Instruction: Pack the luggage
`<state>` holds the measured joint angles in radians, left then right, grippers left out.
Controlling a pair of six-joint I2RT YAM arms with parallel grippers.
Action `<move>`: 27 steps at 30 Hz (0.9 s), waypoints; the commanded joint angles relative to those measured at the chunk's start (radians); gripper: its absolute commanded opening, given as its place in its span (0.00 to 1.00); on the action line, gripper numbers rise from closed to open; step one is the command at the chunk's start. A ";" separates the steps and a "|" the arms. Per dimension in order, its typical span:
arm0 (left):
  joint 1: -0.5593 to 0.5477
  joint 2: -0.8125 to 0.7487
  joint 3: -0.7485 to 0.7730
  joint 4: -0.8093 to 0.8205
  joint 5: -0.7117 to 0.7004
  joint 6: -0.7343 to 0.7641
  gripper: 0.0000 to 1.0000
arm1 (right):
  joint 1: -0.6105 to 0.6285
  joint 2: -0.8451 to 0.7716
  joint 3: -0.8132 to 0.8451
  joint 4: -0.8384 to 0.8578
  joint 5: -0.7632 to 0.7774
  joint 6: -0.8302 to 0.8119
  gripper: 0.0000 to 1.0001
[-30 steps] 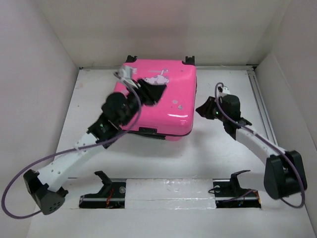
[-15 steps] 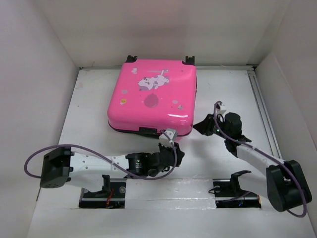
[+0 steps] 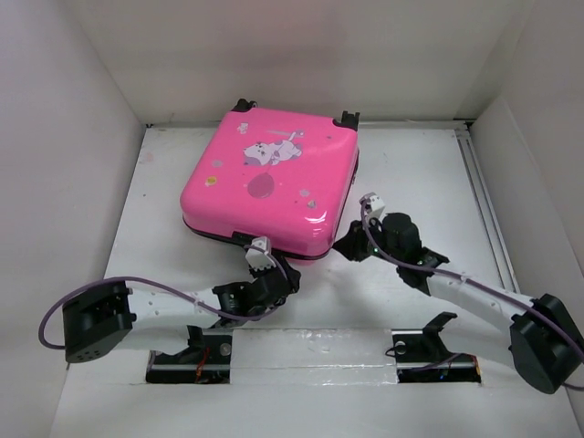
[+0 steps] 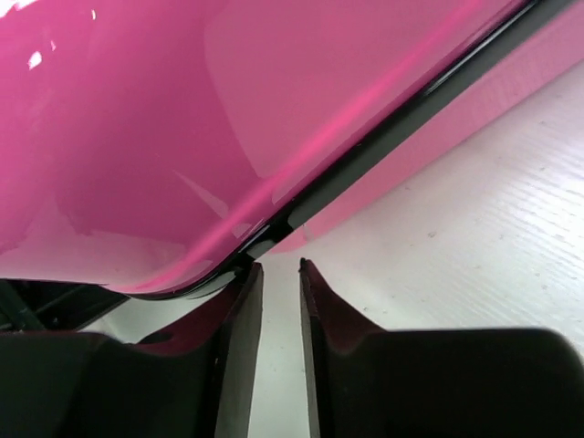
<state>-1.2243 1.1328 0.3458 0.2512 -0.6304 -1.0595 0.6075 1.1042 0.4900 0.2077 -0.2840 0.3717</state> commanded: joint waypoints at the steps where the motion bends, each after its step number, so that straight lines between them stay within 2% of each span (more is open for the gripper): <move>1: -0.001 -0.021 0.048 0.034 -0.031 -0.023 0.44 | -0.006 -0.066 -0.039 0.037 0.123 -0.002 0.30; 4: -0.001 -0.030 0.033 0.043 -0.055 -0.059 0.44 | -0.095 -0.066 -0.141 0.240 0.053 0.042 0.34; 6: -0.001 -0.030 0.019 0.057 -0.065 -0.091 0.44 | -0.126 0.002 -0.153 0.400 -0.018 0.017 0.38; 7: -0.001 -0.039 0.019 0.057 -0.074 -0.091 0.45 | -0.135 0.025 -0.153 0.436 -0.103 -0.002 0.39; 11: 0.008 -0.057 0.010 0.077 -0.074 -0.091 0.45 | -0.144 0.115 -0.142 0.560 -0.190 -0.062 0.40; 13: 0.008 -0.057 0.001 0.100 -0.074 -0.077 0.46 | -0.144 0.138 -0.152 0.620 -0.217 -0.091 0.45; 19: 0.008 -0.067 0.001 0.100 -0.074 -0.059 0.46 | -0.135 0.195 -0.131 0.643 -0.227 -0.148 0.50; 23: 0.008 -0.058 0.012 0.089 -0.092 -0.050 0.46 | -0.135 0.221 -0.088 0.631 -0.245 -0.171 0.49; 25: 0.008 -0.048 0.021 0.072 -0.115 -0.050 0.46 | -0.135 0.246 -0.099 0.696 -0.280 -0.154 0.48; 27: 0.008 -0.048 0.021 0.063 -0.129 -0.050 0.46 | -0.135 0.272 -0.120 0.810 -0.299 -0.111 0.42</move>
<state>-1.2221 1.0889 0.3550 0.3202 -0.7044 -1.1191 0.4709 1.3552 0.3561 0.7975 -0.5182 0.2394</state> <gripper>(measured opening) 0.458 0.431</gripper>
